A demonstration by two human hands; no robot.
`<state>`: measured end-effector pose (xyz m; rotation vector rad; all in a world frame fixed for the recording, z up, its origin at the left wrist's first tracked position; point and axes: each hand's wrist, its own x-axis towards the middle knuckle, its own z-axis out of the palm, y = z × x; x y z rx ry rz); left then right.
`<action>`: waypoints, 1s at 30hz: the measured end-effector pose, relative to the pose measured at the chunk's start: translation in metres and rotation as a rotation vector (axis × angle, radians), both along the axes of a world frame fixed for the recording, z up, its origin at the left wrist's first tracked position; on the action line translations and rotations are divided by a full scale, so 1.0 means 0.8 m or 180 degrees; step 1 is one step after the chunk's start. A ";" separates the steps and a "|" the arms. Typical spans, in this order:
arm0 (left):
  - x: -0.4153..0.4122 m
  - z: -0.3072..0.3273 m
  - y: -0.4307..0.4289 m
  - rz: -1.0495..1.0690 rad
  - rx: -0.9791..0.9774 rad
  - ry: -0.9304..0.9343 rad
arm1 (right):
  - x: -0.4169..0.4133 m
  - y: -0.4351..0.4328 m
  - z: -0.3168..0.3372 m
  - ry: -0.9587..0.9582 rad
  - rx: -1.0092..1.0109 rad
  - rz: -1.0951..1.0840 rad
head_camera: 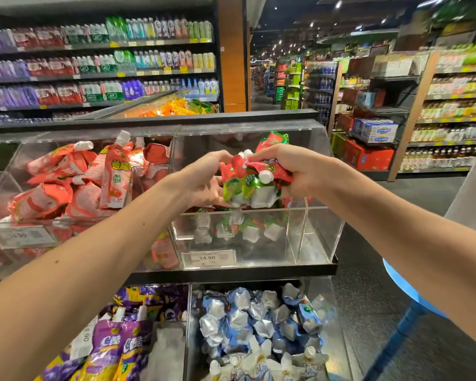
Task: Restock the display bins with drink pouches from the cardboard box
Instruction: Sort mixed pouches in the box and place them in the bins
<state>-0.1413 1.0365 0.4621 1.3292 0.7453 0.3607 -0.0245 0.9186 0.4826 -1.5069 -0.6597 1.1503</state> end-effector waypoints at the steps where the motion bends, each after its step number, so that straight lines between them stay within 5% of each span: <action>1: -0.003 0.000 0.002 -0.0032 -0.0055 0.0113 | -0.002 0.002 0.000 0.0081 0.0028 -0.0010; 4: 0.000 -0.005 0.004 -0.0063 0.0069 0.0504 | -0.007 0.003 0.008 -0.0180 0.0063 -0.0133; 9: 0.032 -0.022 0.000 -0.0394 0.1209 0.0990 | 0.002 0.001 0.019 -0.1766 -0.0052 -0.0491; 15: 0.070 -0.039 0.010 -0.1290 0.2211 0.1944 | -0.002 0.006 0.007 -0.2212 -0.0214 -0.0441; 21: 0.070 -0.040 0.005 -0.2227 0.3922 0.3207 | 0.000 0.021 -0.012 -0.2489 -0.0338 -0.0456; 25: 0.068 -0.046 0.023 -0.2063 0.4230 0.3856 | -0.001 0.025 -0.009 -0.2478 -0.0348 -0.0465; 30: 0.052 -0.039 0.026 -0.2167 0.3960 0.3449 | 0.000 0.021 -0.011 -0.2358 -0.0426 -0.0518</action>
